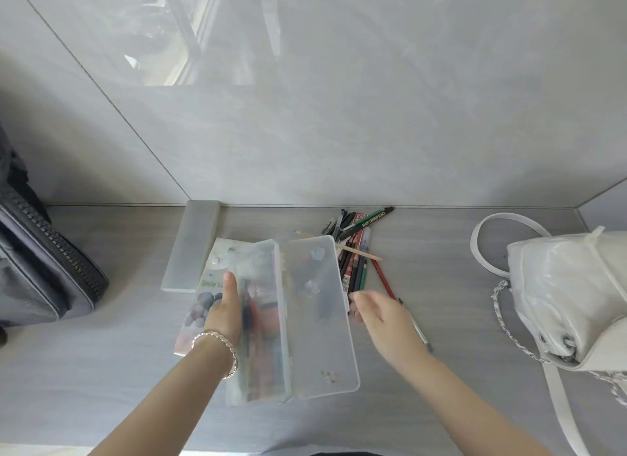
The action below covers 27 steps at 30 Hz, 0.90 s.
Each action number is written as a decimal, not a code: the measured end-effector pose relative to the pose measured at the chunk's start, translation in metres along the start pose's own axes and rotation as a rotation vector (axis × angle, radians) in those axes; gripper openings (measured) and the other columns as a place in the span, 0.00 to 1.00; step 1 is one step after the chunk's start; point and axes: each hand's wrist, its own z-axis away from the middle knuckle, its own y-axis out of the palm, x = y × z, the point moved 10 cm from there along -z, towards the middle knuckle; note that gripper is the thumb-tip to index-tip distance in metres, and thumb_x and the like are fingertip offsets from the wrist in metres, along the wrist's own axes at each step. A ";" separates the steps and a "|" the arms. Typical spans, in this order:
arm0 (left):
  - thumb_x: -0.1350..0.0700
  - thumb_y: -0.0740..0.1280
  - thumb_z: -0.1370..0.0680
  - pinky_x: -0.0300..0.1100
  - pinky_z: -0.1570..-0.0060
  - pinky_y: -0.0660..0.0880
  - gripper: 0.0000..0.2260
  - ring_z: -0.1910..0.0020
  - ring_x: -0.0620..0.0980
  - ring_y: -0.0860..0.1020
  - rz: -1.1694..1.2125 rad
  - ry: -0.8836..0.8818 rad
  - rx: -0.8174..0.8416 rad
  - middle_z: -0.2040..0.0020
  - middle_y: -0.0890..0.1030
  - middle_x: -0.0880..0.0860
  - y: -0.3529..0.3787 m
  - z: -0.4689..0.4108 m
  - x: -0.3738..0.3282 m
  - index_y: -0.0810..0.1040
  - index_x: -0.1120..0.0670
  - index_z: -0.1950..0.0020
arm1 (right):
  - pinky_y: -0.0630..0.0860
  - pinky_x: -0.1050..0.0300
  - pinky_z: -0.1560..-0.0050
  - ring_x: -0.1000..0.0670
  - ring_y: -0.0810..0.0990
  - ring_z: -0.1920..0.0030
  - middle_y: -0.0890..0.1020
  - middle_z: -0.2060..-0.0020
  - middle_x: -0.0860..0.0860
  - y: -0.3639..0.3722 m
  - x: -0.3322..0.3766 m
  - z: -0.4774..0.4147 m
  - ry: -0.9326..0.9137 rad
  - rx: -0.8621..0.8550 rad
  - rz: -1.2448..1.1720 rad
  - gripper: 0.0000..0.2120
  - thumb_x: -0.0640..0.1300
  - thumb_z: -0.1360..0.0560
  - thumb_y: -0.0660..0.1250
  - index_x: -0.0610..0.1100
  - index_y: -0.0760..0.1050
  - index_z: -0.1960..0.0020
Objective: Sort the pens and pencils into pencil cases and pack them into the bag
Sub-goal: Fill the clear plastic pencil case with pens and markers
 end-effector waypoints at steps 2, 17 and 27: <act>0.39 0.47 0.21 0.45 0.31 0.56 0.29 0.31 0.54 0.65 0.183 -0.030 0.015 0.34 0.70 0.56 0.001 0.000 -0.001 0.65 0.58 0.29 | 0.69 0.62 0.52 0.53 0.76 0.55 0.79 0.54 0.51 -0.030 -0.019 -0.014 0.023 -0.167 0.205 0.09 0.42 0.23 0.61 0.44 0.76 0.44; 0.41 0.47 0.21 0.49 0.34 0.60 0.29 0.33 0.59 0.67 0.492 -0.176 -0.031 0.32 0.70 0.61 -0.017 -0.003 0.000 0.69 0.61 0.32 | 0.75 0.51 0.56 0.41 0.79 0.50 0.79 0.49 0.43 0.005 0.028 -0.101 -0.068 -0.069 0.746 0.14 0.48 0.22 0.60 0.39 0.71 0.44; 0.42 0.48 0.20 0.43 0.50 0.59 0.22 0.52 0.53 0.65 0.547 -0.242 -0.021 0.65 0.68 0.50 -0.020 0.003 0.004 0.69 0.55 0.64 | 0.74 0.54 0.53 0.42 0.79 0.47 0.80 0.47 0.43 -0.013 0.008 -0.112 0.074 -0.132 0.624 0.14 0.44 0.26 0.63 0.39 0.73 0.42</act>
